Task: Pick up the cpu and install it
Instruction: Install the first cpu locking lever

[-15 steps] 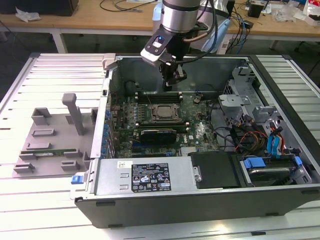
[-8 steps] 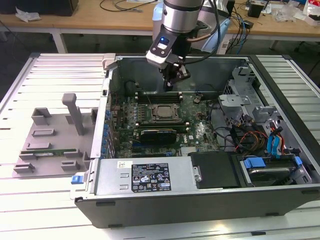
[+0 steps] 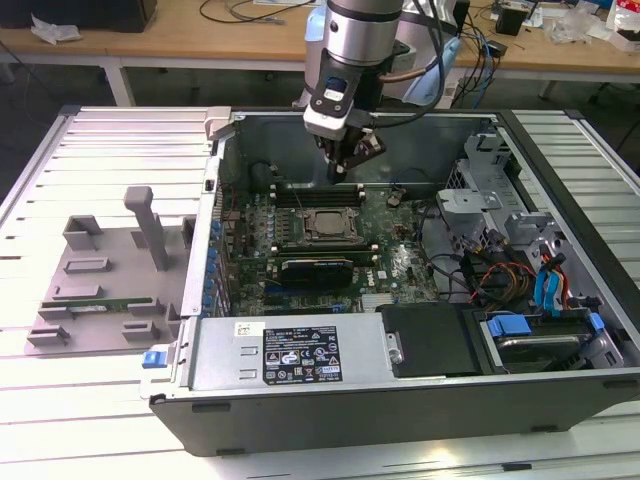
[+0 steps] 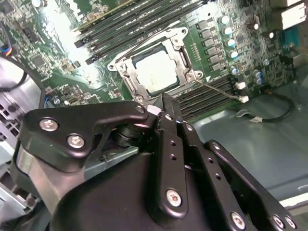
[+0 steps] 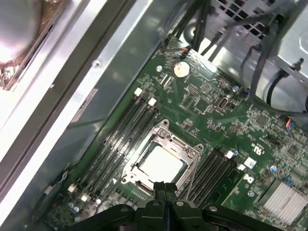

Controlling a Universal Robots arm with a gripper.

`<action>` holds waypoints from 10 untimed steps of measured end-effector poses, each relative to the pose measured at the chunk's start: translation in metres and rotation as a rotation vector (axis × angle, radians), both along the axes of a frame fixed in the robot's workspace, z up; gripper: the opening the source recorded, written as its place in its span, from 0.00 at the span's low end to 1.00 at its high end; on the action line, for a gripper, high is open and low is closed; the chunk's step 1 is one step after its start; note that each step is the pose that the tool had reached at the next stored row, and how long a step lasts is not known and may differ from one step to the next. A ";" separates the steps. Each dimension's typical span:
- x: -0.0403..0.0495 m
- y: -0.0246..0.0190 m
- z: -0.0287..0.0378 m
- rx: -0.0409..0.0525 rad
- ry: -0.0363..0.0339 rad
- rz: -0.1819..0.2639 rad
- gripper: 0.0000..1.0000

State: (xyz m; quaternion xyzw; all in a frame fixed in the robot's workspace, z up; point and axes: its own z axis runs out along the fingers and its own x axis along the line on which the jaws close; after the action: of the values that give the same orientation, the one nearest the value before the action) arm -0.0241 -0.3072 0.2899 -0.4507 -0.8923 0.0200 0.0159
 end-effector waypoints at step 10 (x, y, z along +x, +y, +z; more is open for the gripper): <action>0.0000 0.0000 0.0000 0.0000 0.0000 0.225 0.11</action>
State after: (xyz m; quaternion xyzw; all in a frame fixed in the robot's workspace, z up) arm -0.0241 -0.3072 0.2899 -0.3479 -0.9372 0.0216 0.0135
